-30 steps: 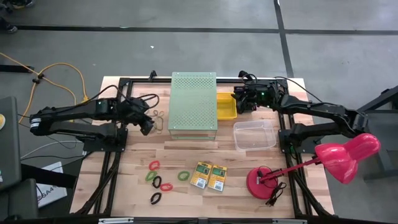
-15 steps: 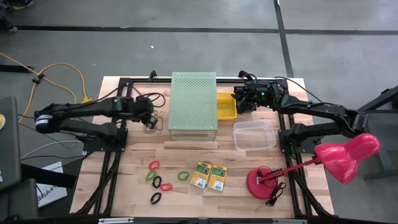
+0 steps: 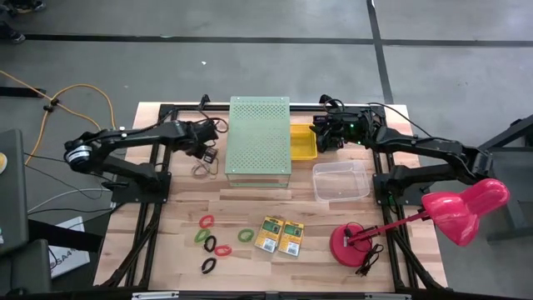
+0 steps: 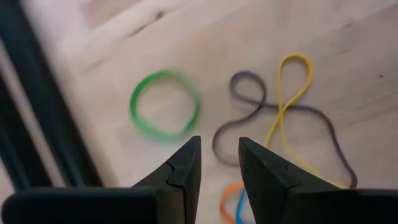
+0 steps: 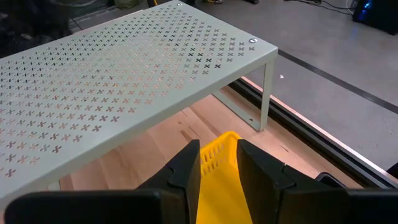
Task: Pick & Place Office Desk Supplies
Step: Put the green rubber band into the black bin
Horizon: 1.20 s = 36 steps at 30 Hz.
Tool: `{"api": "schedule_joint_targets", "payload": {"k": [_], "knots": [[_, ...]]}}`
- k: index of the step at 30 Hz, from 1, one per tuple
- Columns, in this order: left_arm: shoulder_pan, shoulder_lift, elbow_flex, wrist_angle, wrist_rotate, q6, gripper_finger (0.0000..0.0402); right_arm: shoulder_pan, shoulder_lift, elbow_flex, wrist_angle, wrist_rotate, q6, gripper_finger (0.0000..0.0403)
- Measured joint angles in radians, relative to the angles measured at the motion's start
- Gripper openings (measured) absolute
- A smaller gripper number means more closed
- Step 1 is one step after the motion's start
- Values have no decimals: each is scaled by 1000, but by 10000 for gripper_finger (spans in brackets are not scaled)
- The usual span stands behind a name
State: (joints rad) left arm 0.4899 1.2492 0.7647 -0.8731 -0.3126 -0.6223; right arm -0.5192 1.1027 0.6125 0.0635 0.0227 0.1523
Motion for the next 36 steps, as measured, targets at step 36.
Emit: {"api": "schedule_joint_targets", "payload": {"k": [36], "knots": [[222, 225, -1, 97, 114, 112, 101, 0, 0, 0, -5, 0, 0, 94]]}}
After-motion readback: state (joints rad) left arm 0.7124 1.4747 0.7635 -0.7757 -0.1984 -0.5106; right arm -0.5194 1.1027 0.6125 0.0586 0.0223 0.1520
